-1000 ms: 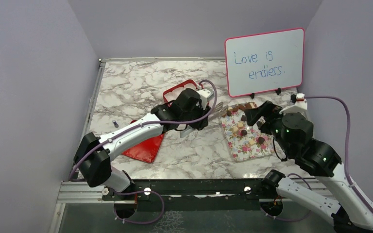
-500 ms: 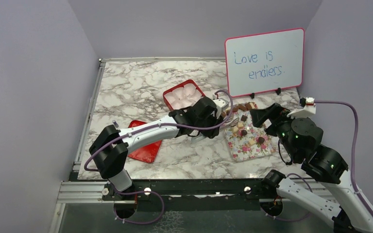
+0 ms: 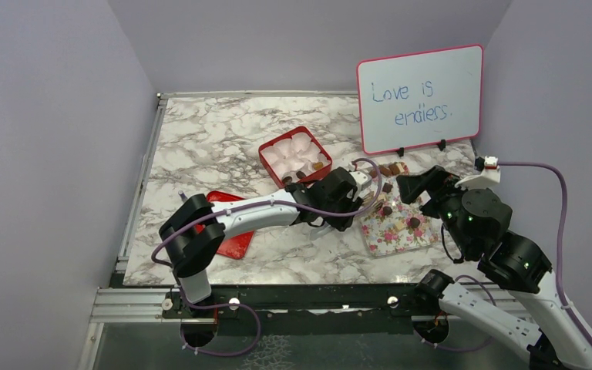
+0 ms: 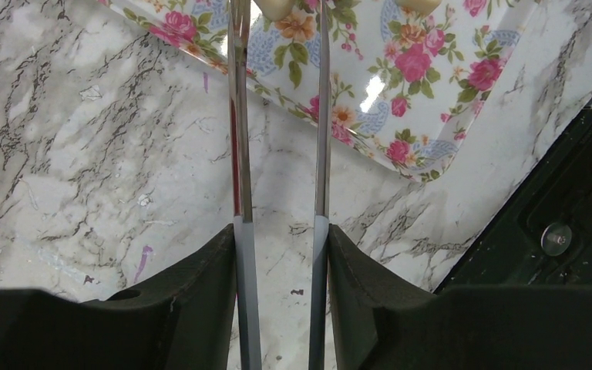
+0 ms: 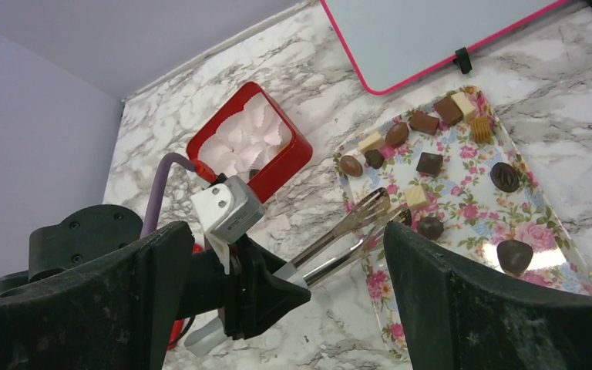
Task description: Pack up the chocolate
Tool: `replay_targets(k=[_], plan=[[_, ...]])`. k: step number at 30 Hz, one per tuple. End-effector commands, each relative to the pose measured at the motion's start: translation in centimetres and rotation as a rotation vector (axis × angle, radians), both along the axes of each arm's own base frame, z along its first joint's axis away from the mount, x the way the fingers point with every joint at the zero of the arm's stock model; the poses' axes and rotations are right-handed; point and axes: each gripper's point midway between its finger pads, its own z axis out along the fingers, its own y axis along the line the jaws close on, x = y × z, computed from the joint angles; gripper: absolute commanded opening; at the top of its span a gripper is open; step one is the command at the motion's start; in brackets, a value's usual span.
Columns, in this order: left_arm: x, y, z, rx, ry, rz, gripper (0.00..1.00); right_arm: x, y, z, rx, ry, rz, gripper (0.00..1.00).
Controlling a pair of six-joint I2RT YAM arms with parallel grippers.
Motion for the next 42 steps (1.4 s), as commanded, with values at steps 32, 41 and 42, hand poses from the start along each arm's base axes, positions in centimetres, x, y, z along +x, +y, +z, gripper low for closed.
replay_targets(k=[32,41,42], plan=[[1.0,-1.0,2.2,-0.029,-0.041,0.034,0.27,0.5,0.3,-2.0,-0.044,0.006,0.01,1.0],[1.0,-0.8,4.3,-0.073,-0.04,0.062,0.27,0.3,0.5,-2.4,-0.044,0.01,0.029,1.0],[1.0,-0.8,4.5,-0.078,-0.038,0.065,0.27,0.2,0.6,-2.4,-0.046,0.009,0.038,1.0]])
